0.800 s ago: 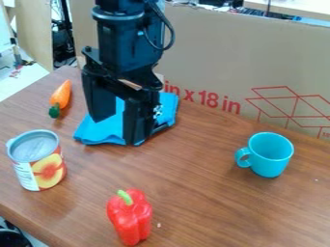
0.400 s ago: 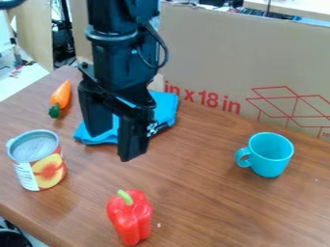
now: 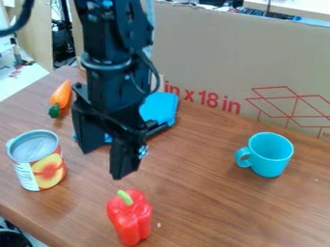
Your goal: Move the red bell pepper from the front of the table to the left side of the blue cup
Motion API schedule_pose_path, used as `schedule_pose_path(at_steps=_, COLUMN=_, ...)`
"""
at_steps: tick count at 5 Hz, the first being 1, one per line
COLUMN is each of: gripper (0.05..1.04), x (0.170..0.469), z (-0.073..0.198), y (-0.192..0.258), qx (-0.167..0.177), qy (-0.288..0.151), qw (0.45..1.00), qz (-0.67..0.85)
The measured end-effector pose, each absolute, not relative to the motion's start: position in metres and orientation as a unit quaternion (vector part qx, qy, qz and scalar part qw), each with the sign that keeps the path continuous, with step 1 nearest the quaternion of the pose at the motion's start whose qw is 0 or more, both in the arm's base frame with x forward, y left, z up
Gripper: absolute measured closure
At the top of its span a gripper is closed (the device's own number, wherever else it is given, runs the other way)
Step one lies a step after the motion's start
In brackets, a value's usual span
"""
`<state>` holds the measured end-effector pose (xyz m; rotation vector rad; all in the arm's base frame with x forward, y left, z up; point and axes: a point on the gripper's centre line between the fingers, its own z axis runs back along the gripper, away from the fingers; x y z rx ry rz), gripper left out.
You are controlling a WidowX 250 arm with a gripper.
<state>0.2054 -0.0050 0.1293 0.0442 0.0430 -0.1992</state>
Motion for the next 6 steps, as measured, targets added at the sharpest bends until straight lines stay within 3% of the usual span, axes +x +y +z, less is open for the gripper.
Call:
schedule_pose_path(at_steps=4, gripper=0.081, x=0.201, z=0.094, y=-0.013, qx=0.019, qy=0.041, qw=0.994, qz=-0.100)
schedule_pose_path(at_steps=6, gripper=0.081, x=0.204, z=0.078, y=-0.025, qx=0.039, qy=0.053, qw=0.992, qz=-0.105)
